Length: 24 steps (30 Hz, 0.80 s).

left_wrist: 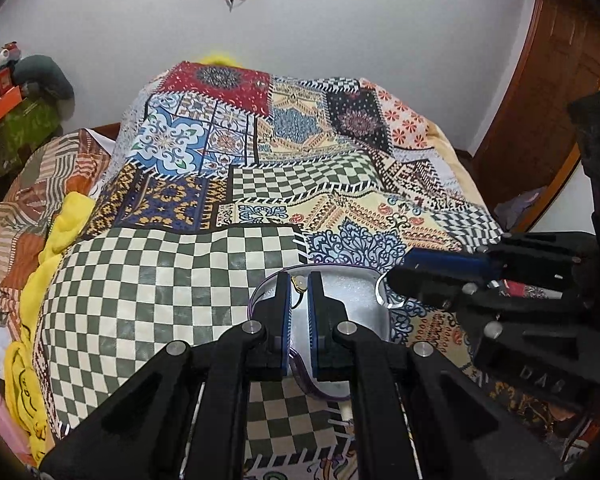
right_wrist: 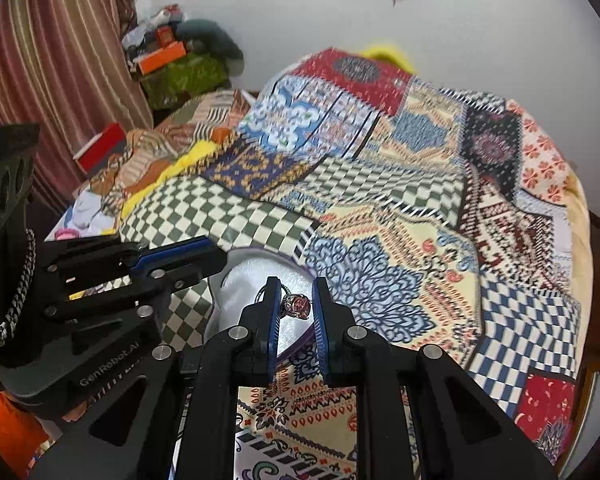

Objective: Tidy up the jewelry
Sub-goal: 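Carry the red-stone ring over the purple heart tin and open the right tool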

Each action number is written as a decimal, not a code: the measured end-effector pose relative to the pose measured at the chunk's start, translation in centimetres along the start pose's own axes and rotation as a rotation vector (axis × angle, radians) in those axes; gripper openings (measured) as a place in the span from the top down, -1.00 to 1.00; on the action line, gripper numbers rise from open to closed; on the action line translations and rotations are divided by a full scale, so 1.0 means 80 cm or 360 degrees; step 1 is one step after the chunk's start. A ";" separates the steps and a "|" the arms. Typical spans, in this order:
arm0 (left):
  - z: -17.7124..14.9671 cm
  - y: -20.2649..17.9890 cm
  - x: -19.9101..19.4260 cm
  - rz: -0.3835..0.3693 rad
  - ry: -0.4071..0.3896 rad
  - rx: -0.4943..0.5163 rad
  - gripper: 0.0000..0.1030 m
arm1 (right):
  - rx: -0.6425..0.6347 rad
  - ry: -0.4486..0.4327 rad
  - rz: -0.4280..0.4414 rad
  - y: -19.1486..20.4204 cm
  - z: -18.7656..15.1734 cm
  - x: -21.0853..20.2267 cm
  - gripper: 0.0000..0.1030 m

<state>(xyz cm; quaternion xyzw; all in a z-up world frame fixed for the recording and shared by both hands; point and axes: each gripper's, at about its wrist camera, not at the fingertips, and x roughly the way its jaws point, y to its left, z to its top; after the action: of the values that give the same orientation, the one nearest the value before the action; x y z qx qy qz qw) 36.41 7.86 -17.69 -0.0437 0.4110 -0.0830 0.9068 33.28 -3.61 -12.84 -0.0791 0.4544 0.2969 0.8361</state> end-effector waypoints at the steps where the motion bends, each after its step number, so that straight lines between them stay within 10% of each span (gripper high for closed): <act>1: 0.000 0.001 0.004 -0.0003 0.0010 -0.0003 0.88 | -0.0002 0.0018 0.0009 -0.001 0.000 0.004 0.73; 24: 0.001 0.008 0.015 0.0048 0.0069 -0.0049 0.79 | -0.0069 0.0094 0.0041 0.005 -0.002 0.017 0.55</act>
<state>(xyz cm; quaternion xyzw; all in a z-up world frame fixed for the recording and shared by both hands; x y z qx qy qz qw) 37.30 8.28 -18.59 -0.0496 0.4323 -0.0640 0.8981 33.51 -2.77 -14.01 -0.1001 0.4733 0.3150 0.8165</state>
